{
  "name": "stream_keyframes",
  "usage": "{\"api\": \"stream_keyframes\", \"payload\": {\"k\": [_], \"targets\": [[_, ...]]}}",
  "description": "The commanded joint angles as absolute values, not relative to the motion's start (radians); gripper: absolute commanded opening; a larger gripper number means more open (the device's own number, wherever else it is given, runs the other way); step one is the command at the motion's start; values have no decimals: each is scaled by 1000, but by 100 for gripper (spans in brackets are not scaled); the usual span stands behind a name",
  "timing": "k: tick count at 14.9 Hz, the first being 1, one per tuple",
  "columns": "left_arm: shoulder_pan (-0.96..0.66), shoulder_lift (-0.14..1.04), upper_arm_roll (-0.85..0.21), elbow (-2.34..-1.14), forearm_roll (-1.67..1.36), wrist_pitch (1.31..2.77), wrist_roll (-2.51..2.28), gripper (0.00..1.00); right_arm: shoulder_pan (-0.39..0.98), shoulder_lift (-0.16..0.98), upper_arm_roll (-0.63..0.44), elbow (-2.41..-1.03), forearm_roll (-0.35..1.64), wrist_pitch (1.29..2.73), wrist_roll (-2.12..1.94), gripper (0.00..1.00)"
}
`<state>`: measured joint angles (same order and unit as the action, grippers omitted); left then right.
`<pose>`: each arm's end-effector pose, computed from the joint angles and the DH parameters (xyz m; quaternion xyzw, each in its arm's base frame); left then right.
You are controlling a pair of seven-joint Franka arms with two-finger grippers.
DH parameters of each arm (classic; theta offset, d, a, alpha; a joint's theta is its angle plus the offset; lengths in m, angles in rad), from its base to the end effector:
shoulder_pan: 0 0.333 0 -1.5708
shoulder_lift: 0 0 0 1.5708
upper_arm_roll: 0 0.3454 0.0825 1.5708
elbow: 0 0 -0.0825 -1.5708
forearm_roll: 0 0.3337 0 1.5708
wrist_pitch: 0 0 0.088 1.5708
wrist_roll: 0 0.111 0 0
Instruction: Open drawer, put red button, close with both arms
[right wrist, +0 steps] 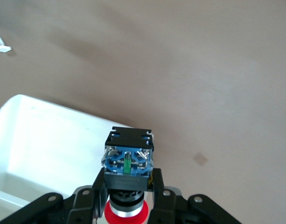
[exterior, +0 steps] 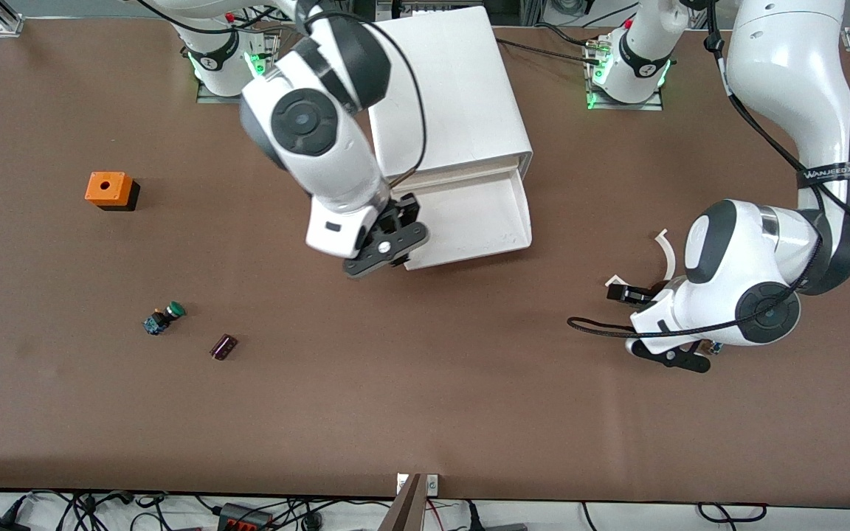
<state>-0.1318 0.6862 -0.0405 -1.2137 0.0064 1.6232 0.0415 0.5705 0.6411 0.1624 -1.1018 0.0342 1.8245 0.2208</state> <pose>0.6708 -0.1083 0.3876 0.9850 -0.1035 -0.1380 0.0012 0.5513 0.4498 0.4853 -0.9697 -0.2316 -0.0102 0.0777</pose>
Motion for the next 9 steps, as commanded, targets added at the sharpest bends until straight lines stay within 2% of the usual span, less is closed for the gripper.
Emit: {"api": "stream_keyframes", "payload": {"k": [1,9], "targets": [[-89,719,-26,-1206,34,1628,25,100,632,701,152,-1074,28,1861,311,0],[-17,747,-26,-1207,15,1680,35,100,683,770,155,-1075,32,1890,443,0]]}}
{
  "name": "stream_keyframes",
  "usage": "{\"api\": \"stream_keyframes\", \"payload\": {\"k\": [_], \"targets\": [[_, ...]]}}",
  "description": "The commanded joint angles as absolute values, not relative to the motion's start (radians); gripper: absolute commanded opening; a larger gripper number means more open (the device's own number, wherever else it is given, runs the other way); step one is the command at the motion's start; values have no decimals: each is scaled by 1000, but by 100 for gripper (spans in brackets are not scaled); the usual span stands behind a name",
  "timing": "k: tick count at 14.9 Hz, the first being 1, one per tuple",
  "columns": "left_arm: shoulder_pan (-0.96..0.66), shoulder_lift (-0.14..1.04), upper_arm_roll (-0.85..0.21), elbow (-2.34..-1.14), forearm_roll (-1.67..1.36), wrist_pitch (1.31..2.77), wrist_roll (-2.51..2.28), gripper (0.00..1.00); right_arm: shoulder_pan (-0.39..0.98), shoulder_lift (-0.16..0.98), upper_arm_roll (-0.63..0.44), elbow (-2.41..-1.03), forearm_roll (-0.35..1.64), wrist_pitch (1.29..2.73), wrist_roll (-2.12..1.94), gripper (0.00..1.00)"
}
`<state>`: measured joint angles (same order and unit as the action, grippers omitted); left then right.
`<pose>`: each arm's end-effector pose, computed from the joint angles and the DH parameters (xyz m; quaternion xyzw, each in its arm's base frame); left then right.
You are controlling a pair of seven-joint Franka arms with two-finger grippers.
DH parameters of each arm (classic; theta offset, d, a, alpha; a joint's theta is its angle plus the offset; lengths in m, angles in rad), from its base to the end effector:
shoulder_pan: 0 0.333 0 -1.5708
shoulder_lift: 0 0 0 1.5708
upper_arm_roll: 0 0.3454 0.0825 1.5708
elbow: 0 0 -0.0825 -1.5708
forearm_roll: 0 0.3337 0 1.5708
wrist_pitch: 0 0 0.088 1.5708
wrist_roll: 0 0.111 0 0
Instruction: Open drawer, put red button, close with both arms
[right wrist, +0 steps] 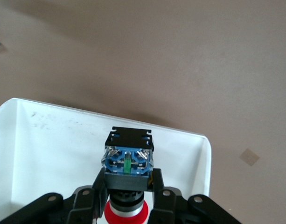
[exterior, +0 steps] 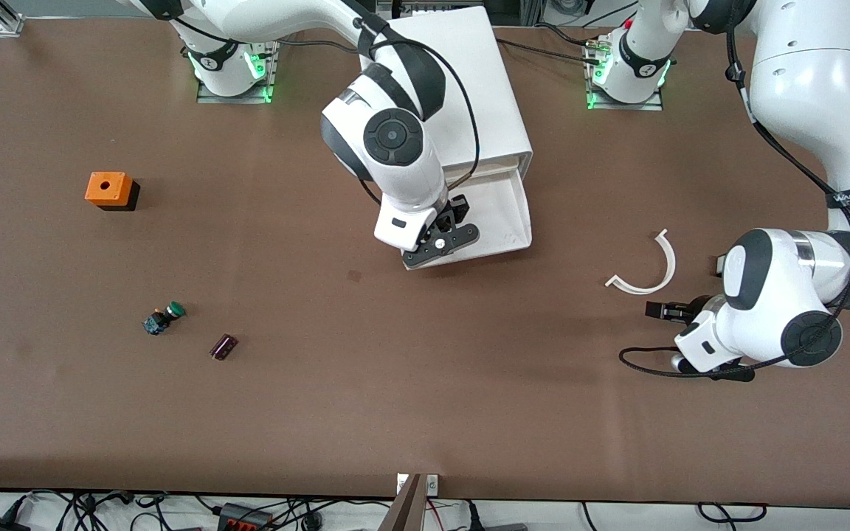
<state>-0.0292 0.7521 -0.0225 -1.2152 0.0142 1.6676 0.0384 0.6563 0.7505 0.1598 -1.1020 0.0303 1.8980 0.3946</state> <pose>0.6866 -0.0297 0.3441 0.9878 -0.0444 -0.1492 0.0002 0.5280 0.5068 0.4134 -0.9805 -0.1821 0.0165 0.0715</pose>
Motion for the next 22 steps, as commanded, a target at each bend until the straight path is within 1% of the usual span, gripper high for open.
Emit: {"api": "stream_keyframes", "payload": {"k": [1,4,7,9,10,12,15,18,19,22], "targets": [[-18,747,-26,-1207,21,1680,29,100,690,772,156,-1077,32,1888,448,0],[-29,735,-26,-1204,29,1675,26,100,716,804,155,-1075,31,1897,453,0],[-2,755,-28,-1213,18,1721,40,100,719,815,155,-1075,29,1901,463,0],[-12,750,-32,-1223,18,1721,35,100,721,825,155,-1074,29,1902,488,0],[-14,750,-32,-1226,17,1720,26,100,729,828,155,-1074,28,1902,497,5],[-6,752,-35,-1235,15,1723,28,100,730,825,150,-1072,26,1899,502,100],[-3,750,-37,-1249,15,1724,37,100,730,802,141,-1054,23,1882,512,100],[-15,749,-38,-1244,17,1720,23,100,704,769,80,-988,23,1823,519,100],[-12,747,-38,-1244,15,1718,29,100,669,756,62,-980,23,1819,517,100],[-15,746,-51,-1252,5,1712,26,100,553,721,60,-982,23,1813,494,100]]}}
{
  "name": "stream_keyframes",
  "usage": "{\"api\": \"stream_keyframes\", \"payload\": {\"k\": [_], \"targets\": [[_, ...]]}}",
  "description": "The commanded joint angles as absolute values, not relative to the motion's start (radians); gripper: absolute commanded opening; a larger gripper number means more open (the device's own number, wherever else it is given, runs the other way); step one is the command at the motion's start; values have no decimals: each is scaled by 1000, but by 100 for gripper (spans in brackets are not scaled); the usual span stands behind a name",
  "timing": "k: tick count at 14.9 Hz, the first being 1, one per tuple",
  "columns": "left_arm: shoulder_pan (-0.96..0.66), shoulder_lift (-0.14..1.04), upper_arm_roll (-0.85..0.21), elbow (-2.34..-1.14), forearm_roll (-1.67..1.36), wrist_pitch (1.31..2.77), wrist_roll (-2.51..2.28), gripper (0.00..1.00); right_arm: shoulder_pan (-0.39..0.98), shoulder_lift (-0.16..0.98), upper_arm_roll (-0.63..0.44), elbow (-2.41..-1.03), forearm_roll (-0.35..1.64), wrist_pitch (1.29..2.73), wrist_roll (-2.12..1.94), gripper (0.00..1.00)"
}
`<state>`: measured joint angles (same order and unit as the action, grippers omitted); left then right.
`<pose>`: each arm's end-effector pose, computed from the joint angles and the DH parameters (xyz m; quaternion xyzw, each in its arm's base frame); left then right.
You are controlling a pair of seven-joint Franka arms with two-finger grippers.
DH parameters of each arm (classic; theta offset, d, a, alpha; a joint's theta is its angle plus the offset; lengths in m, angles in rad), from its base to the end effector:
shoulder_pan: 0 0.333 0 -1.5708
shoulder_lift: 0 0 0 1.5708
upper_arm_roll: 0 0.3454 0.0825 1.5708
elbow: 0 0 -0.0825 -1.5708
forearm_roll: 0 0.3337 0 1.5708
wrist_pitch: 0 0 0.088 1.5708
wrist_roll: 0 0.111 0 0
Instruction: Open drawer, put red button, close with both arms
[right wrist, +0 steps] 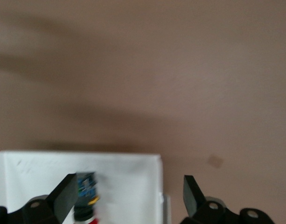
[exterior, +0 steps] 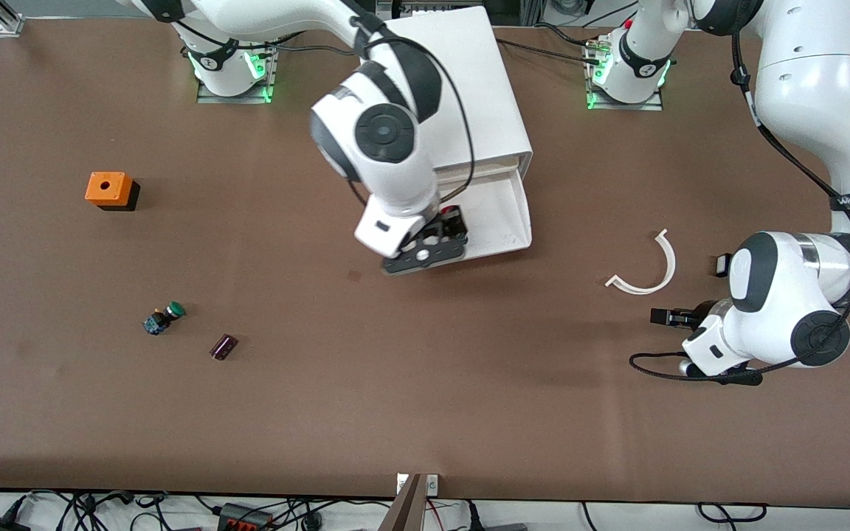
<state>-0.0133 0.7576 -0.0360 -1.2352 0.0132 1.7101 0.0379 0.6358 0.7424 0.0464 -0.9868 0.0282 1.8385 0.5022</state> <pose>0.6886 -0.0258 0.3349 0.9892 -0.0419 -0.1407 0.0058 0.5782 0.4560 0.4603 -0.9949 -0.0798 -0.0294 0.0549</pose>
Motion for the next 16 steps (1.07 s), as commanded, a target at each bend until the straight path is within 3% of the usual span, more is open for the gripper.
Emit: {"api": "stream_keyframes", "payload": {"k": [1,6,11,16], "targets": [[-23,744,-66,-1258,-5,1701,23,100,504,703,61,-986,21,1806,432,100],[-106,745,-193,-1269,-9,1768,-304,100,307,683,61,-988,25,1721,198,100],[-271,762,-206,-1316,-37,2021,-511,100,189,618,49,-988,5,1569,69,100],[-392,762,-207,-1367,-43,2043,-694,100,114,557,48,-991,-14,1461,34,100]]}}
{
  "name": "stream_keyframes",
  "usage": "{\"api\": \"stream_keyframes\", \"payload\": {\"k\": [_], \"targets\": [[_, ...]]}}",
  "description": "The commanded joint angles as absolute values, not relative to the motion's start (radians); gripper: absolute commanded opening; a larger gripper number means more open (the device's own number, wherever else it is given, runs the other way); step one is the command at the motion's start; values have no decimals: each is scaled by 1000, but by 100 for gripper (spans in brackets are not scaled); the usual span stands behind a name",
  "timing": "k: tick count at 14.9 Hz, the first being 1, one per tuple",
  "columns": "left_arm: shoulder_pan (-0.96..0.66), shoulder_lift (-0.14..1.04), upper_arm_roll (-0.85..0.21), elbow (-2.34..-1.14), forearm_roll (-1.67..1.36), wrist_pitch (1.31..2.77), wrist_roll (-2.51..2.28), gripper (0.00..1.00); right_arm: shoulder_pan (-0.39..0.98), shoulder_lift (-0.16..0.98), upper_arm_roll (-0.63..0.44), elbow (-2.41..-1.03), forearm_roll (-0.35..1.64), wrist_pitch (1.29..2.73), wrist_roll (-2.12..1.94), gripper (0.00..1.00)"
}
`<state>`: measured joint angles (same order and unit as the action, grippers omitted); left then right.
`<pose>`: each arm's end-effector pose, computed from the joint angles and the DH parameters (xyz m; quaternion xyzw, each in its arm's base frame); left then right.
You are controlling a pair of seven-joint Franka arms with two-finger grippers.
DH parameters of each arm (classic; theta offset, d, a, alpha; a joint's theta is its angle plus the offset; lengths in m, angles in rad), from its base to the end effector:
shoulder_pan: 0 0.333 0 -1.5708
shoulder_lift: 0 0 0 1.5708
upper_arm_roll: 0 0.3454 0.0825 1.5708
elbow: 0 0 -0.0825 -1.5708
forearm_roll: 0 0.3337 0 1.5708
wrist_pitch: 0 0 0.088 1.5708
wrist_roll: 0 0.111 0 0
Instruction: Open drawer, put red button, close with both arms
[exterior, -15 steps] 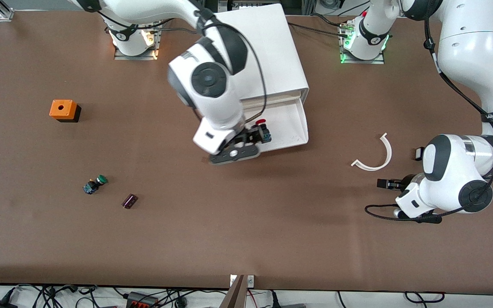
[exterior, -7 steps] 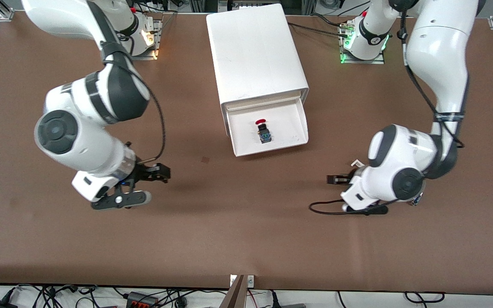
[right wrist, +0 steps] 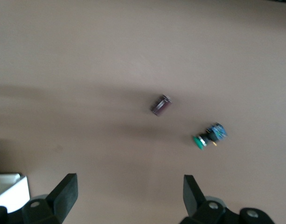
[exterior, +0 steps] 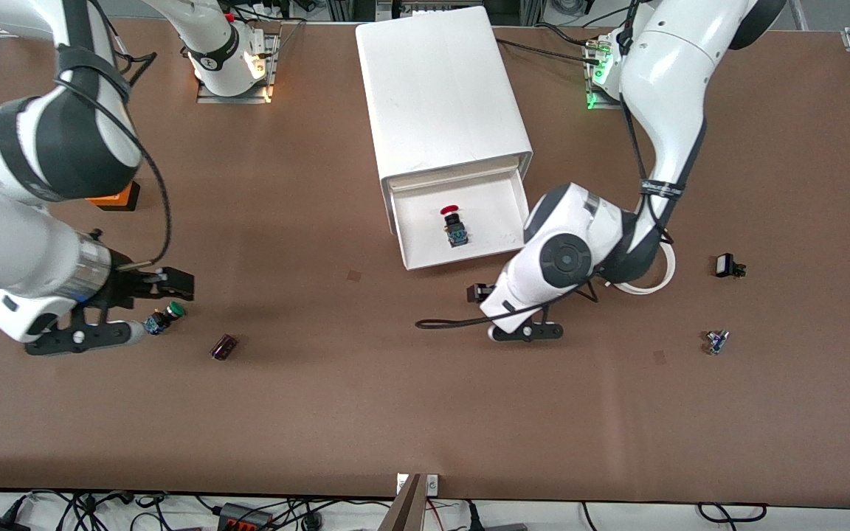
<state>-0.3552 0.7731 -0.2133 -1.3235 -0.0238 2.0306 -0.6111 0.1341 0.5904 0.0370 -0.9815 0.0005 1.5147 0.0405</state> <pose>0.6191 -0.3496 0.3184 0.9946 0.0543 -0.0683 0.0570 0.6676 0.1068 0.5405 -0.9976 -0.0624 0.0294 0.0076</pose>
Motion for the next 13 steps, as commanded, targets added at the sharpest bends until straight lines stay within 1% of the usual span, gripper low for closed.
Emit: {"api": "stream_keyframes", "payload": {"k": [1,3,5,7,8,10,13], "targets": [[-415,753,-209,-1387,-43,2037,-748,100,94,546,48,-991,-14,1436,40,100],[-437,732,-230,-1407,-43,2007,-804,100,62,506,40,-1005,-15,1398,46,100],[-434,729,-276,-1422,-43,1981,-805,100,25,428,20,-1113,-6,1420,34,100],[-428,698,-296,-1459,-43,1944,-796,100,-17,346,20,-1228,-14,1472,28,100],[-426,696,-307,-1459,-46,1898,-808,100,-20,315,20,-1268,-15,1497,25,100],[-429,704,-313,-1459,-115,1801,-850,100,-41,299,18,-1293,-17,1514,-6,100],[-449,706,-313,-1459,-161,1787,-931,100,-61,298,3,-1299,-15,1529,-61,100]]}}
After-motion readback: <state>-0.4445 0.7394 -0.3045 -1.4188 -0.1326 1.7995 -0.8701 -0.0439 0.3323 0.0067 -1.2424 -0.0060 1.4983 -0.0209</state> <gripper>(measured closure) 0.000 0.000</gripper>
